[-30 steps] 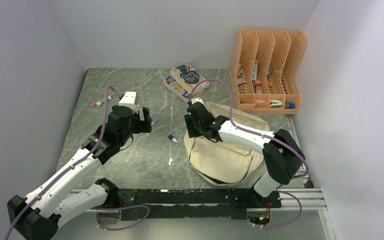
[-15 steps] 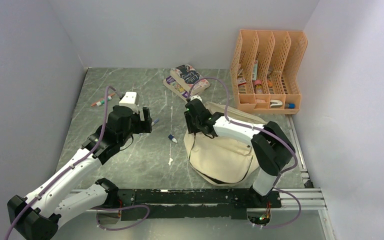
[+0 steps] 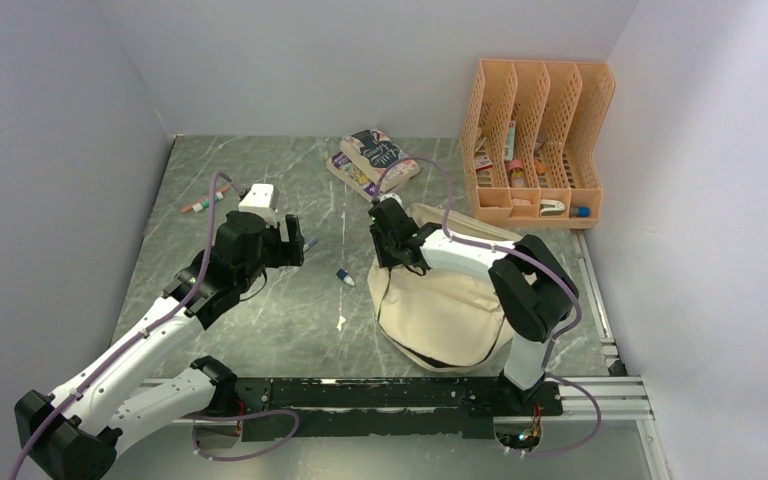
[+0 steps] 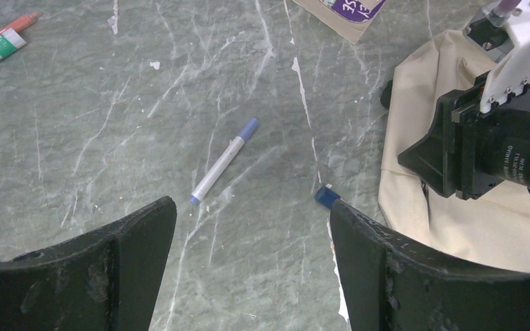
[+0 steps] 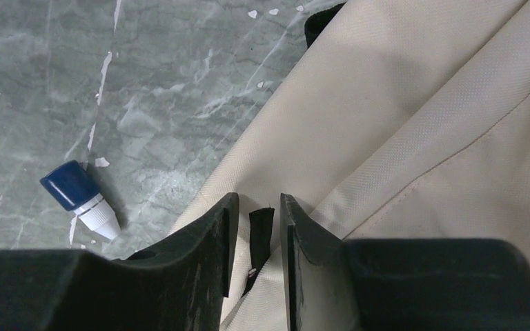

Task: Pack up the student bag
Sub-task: Unzip the student bag at the center of the board.

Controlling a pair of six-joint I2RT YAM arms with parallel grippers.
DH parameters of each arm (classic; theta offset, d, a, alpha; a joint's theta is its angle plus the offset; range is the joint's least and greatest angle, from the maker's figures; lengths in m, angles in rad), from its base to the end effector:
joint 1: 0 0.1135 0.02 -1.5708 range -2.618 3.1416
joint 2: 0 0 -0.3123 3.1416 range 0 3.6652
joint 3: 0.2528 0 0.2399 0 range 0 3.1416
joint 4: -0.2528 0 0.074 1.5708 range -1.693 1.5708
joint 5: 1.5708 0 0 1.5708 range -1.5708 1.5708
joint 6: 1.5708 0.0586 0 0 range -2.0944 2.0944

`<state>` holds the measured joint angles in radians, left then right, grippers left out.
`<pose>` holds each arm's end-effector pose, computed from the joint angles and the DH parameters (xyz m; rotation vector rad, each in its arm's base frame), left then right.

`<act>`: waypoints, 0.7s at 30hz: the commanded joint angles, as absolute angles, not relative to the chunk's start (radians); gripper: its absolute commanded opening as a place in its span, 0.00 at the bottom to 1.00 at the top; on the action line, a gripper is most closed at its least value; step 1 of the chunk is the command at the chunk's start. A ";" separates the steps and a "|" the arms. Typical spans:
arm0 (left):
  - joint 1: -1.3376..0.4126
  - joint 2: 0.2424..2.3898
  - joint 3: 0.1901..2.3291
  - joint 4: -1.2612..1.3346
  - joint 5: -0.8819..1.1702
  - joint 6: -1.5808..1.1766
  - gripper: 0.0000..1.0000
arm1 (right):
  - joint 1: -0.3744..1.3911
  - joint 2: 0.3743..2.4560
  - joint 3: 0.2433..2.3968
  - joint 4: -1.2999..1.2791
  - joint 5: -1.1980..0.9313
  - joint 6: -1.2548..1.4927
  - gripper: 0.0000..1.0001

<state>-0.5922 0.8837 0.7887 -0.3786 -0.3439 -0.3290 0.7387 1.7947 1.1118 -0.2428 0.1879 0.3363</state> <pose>0.1552 -0.0806 0.3337 0.0523 2.0217 -0.2335 0.2931 0.2521 0.2128 -0.4201 2.4514 0.2242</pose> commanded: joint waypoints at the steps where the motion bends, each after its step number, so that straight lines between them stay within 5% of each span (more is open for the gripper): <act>1: -0.585 0.882 0.787 -0.367 -0.324 -0.319 0.86 | 0.732 1.814 1.138 -0.231 0.190 0.333 0.32; 13: -0.573 0.892 0.784 -0.357 -0.309 -0.317 0.86 | 0.732 1.748 1.084 -0.201 0.149 0.343 0.00; 21: -0.556 0.919 0.773 -0.316 -0.216 -0.297 0.91 | 0.732 1.620 0.984 -0.137 0.144 0.415 0.00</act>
